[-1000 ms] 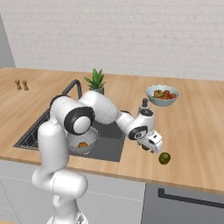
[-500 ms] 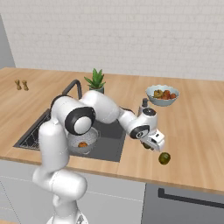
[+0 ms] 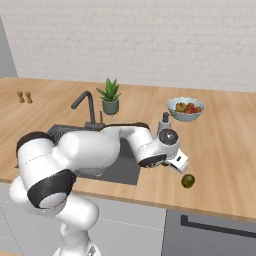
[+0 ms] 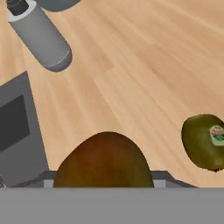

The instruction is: Put the colander in the sink, put the kiwi, mango, peach in the colander, and turn on the sink faucet and pour water over the colander.

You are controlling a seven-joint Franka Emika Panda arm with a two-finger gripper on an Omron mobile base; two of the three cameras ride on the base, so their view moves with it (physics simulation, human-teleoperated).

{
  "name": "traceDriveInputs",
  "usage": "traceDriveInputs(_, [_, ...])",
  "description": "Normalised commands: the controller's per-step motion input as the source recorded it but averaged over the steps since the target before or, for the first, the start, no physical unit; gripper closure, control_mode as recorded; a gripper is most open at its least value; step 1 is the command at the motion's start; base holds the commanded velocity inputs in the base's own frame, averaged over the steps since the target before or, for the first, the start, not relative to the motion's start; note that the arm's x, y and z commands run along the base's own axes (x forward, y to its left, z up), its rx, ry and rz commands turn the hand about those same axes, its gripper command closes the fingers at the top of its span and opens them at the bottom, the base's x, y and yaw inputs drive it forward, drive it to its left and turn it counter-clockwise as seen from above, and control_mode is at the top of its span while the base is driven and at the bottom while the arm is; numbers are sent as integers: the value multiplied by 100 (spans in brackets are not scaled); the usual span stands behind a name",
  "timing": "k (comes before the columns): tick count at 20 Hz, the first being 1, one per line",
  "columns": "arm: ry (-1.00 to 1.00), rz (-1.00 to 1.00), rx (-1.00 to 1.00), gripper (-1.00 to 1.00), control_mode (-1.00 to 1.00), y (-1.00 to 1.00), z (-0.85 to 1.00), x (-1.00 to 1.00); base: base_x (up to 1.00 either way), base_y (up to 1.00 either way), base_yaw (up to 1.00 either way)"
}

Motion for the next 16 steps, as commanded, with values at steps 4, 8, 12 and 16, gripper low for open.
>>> traceDriveInputs(4, [-3, 8, -7, 100, -100, 84, 74, -82, 0, 0, 0])
traceDriveInputs(8, [1, 30, -1, 100, -100, 99, 52, -38, 0, 0, 0])
traceDriveInputs(12, [8, 42, 0, 100, -100, 96, 50, -3, 0, 0, 0])
traceDriveInputs(16, [0, 48, 0, 100, -100, 91, 18, 0, 0, 0, 0])
